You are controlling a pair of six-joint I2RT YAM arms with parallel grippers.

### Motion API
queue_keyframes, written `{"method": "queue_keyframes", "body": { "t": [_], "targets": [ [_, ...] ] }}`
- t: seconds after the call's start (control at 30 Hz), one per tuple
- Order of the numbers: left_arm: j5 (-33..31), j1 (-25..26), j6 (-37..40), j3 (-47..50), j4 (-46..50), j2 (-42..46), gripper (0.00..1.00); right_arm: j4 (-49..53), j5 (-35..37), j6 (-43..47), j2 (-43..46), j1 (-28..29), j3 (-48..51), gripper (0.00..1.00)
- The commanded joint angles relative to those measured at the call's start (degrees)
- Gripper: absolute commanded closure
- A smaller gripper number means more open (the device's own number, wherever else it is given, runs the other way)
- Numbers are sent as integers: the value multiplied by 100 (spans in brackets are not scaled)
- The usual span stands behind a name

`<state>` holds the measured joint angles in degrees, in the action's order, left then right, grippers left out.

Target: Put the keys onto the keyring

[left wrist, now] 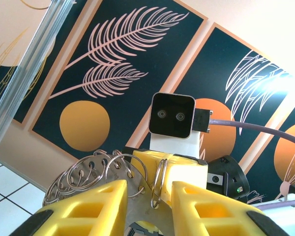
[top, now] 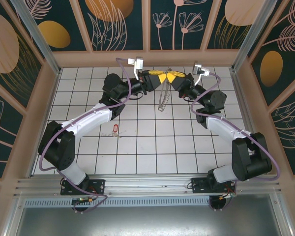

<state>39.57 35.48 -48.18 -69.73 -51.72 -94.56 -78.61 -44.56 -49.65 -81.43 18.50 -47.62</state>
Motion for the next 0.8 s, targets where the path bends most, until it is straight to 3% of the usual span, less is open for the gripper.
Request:
{"method": "queue_keyframes", "body": {
  "t": [0.0, 0.5, 0.77],
  "targets": [
    [-20, 55, 32, 78, -241, 131, 68, -287, 57, 55, -13, 75, -125, 100],
    [-151, 60, -181, 236, -742, 131, 56, -244, 52, 92, 50, 77, -31, 100],
    [-164, 61, -253, 237, -912, 122, 44, -243, 48, 119, 66, 75, 32, 100]
  ]
}}
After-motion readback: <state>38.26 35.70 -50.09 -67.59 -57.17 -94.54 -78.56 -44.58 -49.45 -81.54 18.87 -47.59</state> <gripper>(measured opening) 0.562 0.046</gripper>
